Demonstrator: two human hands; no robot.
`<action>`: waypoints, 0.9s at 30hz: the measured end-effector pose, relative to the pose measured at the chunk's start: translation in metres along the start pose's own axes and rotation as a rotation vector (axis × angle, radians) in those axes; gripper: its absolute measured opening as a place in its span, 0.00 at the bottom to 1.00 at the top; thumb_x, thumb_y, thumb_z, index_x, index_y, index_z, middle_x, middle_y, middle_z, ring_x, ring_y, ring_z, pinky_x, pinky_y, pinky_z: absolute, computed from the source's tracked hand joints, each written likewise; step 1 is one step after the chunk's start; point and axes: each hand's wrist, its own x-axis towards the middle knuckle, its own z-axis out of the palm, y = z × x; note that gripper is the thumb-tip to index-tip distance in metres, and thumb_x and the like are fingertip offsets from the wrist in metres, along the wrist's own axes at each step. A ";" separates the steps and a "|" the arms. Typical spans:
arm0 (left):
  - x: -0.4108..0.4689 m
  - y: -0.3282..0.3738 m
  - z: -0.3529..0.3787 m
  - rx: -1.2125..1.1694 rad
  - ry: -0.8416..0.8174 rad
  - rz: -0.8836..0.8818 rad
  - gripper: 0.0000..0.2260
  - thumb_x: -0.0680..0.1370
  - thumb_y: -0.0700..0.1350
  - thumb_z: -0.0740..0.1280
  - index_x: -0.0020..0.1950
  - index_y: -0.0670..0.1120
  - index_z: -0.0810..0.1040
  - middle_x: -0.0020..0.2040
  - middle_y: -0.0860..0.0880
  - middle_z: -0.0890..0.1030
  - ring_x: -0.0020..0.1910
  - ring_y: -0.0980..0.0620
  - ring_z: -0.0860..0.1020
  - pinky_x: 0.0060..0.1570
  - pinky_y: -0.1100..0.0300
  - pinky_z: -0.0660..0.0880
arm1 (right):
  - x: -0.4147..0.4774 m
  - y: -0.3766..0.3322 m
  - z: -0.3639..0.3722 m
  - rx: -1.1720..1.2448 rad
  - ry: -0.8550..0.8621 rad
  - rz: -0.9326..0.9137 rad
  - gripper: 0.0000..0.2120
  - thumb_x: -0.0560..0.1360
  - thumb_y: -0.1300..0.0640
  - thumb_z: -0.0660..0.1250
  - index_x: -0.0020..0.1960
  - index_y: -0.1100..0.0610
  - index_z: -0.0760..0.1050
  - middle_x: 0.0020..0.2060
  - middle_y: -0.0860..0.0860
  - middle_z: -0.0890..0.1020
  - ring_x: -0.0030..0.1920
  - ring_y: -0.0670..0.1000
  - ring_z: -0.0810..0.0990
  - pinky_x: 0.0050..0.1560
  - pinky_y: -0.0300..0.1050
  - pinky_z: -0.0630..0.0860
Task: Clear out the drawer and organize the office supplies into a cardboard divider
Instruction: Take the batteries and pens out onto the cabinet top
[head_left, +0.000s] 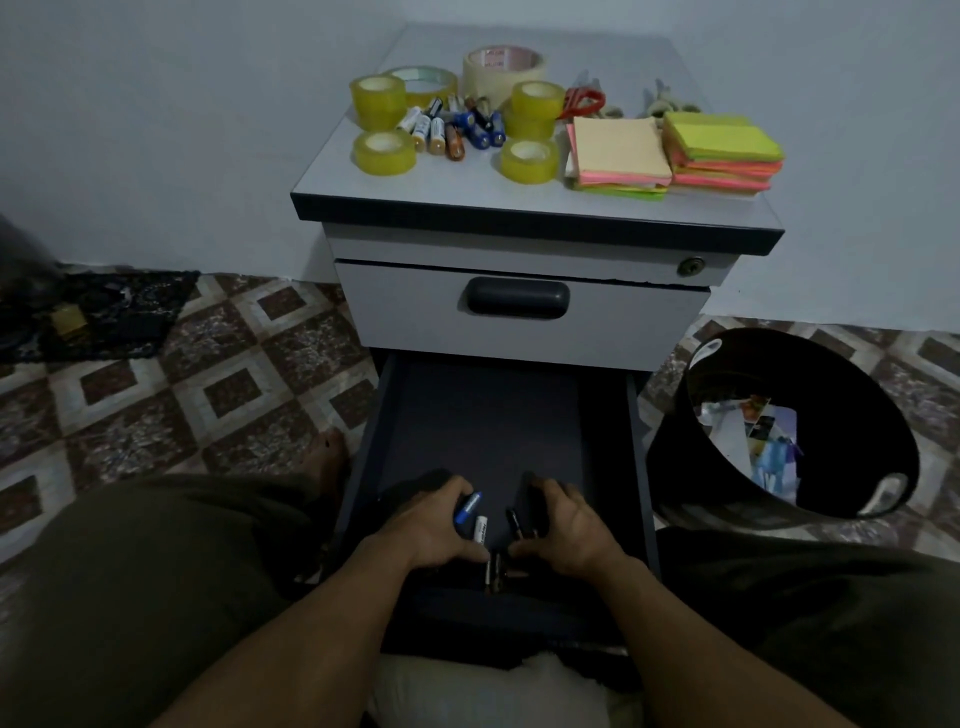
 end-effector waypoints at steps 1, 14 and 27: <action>0.000 0.002 0.001 0.025 0.008 0.011 0.28 0.63 0.54 0.81 0.57 0.60 0.70 0.45 0.55 0.79 0.44 0.54 0.79 0.48 0.55 0.78 | 0.000 -0.001 0.001 -0.017 0.003 -0.003 0.45 0.66 0.44 0.78 0.75 0.51 0.59 0.70 0.55 0.65 0.67 0.57 0.71 0.69 0.48 0.70; 0.006 0.005 0.005 0.134 0.185 -0.049 0.19 0.69 0.56 0.75 0.51 0.55 0.69 0.47 0.52 0.80 0.44 0.51 0.79 0.43 0.57 0.75 | 0.000 0.002 0.002 0.096 0.132 0.084 0.31 0.69 0.62 0.74 0.69 0.54 0.66 0.64 0.57 0.70 0.61 0.58 0.75 0.61 0.44 0.72; 0.008 0.005 0.004 0.074 0.165 -0.034 0.15 0.72 0.52 0.74 0.51 0.54 0.71 0.47 0.52 0.80 0.44 0.52 0.80 0.46 0.56 0.77 | 0.001 -0.003 -0.001 0.143 0.261 -0.071 0.22 0.74 0.62 0.70 0.67 0.52 0.72 0.59 0.50 0.71 0.52 0.48 0.76 0.60 0.44 0.76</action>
